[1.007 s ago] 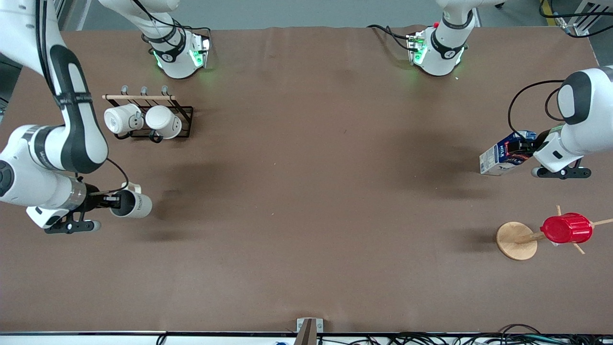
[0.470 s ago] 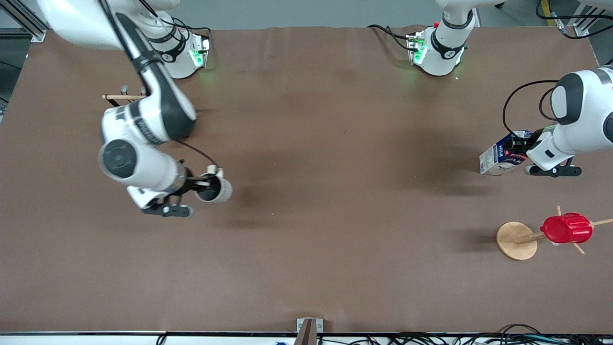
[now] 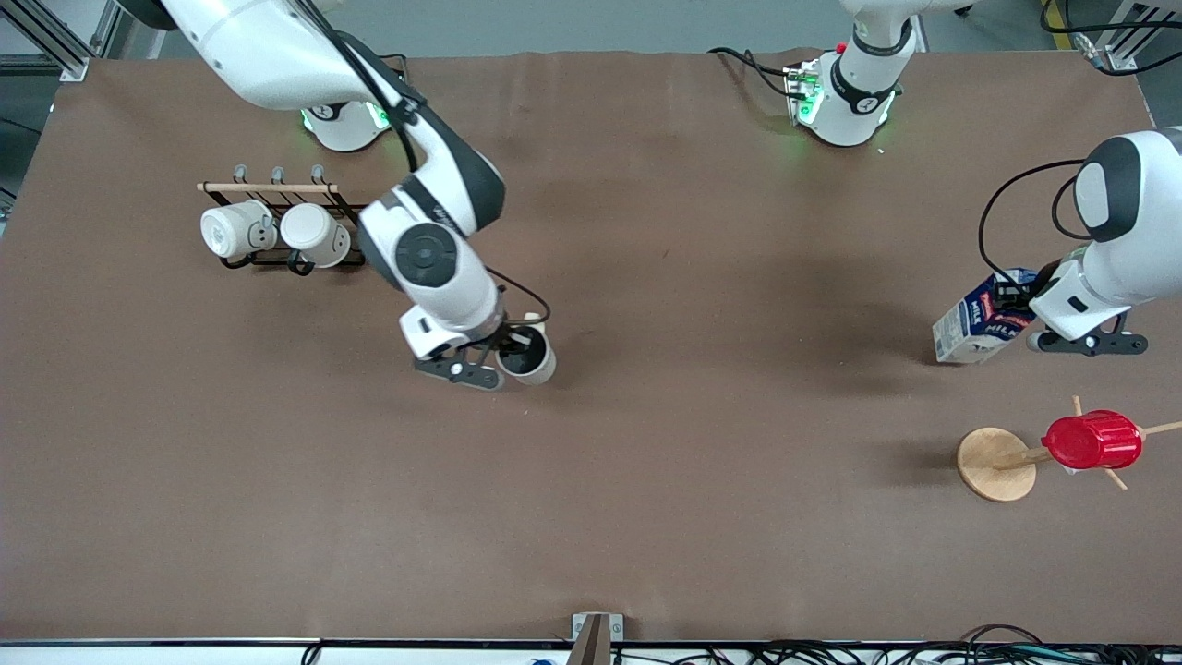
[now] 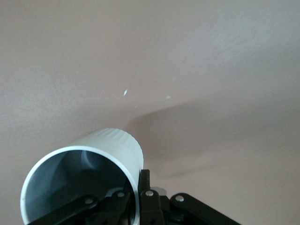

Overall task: Place cup and milk on table
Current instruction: 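Carry the mug and milk carton toward the table centre with both grippers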

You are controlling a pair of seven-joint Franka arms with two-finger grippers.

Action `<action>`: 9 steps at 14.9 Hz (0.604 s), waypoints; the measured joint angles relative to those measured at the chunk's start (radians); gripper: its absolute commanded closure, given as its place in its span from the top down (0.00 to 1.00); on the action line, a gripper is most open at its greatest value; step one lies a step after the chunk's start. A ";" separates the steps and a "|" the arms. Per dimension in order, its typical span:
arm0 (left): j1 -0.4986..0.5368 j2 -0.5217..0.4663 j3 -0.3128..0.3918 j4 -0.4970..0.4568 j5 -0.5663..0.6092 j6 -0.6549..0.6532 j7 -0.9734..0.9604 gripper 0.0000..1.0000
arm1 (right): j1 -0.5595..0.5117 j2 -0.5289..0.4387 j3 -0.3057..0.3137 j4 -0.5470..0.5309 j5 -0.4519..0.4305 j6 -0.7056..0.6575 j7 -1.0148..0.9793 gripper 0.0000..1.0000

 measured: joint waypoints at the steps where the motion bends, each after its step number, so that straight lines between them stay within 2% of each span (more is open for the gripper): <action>1: -0.001 0.005 -0.022 0.040 0.000 -0.022 0.000 0.22 | 0.020 0.025 0.000 0.002 -0.012 0.023 0.022 0.03; 4: -0.005 0.020 -0.122 0.159 -0.017 -0.107 -0.018 0.21 | 0.069 0.068 0.001 0.011 -0.023 0.082 0.044 0.03; 6: -0.012 0.039 -0.197 0.206 -0.042 -0.123 -0.087 0.18 | 0.096 0.079 0.001 0.016 -0.032 0.094 0.054 0.05; 7: -0.021 0.052 -0.227 0.222 -0.047 -0.124 -0.116 0.18 | 0.106 0.081 0.001 0.016 -0.040 0.094 0.063 0.11; 8: -0.034 0.066 -0.252 0.235 -0.053 -0.124 -0.149 0.18 | 0.112 0.084 0.001 0.016 -0.052 0.094 0.075 0.27; 9: -0.057 0.081 -0.268 0.247 -0.058 -0.124 -0.195 0.18 | 0.115 0.086 0.001 0.016 -0.060 0.094 0.084 0.52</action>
